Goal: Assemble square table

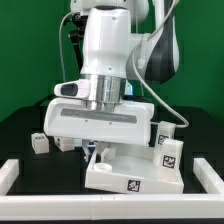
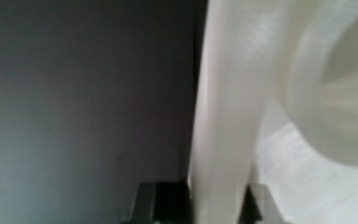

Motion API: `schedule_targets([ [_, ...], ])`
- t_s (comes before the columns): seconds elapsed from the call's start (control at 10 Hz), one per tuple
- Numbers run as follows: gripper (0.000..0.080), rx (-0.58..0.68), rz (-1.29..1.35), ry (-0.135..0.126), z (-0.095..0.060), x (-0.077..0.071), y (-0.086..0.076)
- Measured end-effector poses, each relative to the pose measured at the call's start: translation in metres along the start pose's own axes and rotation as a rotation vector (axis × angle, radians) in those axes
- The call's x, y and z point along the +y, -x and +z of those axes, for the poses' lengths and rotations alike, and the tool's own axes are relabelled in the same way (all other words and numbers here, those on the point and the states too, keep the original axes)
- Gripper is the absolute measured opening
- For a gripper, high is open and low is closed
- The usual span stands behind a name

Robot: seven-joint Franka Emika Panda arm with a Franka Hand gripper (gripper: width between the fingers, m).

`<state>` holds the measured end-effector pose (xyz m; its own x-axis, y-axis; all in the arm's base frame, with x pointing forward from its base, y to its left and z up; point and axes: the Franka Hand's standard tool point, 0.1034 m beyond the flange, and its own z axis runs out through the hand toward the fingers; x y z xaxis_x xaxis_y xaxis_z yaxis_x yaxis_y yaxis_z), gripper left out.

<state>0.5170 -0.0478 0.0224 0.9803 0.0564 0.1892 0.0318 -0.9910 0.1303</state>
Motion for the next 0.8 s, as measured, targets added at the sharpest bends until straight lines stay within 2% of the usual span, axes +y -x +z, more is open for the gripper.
schedule_targets([
  [0.3, 0.0063, 0.003, -0.166, 0.004, -0.001, 0.003, -0.002],
  [0.4, 0.0064, -0.006, -0.217, -0.003, -0.001, -0.001, -0.004],
  [0.5, 0.0064, -0.027, -0.266, -0.023, -0.004, -0.010, -0.014],
  [0.7, 0.0063, -0.042, -0.451, -0.034, -0.006, -0.012, -0.036],
  [0.8, 0.0063, -0.038, -0.563, -0.017, -0.003, -0.008, -0.045],
])
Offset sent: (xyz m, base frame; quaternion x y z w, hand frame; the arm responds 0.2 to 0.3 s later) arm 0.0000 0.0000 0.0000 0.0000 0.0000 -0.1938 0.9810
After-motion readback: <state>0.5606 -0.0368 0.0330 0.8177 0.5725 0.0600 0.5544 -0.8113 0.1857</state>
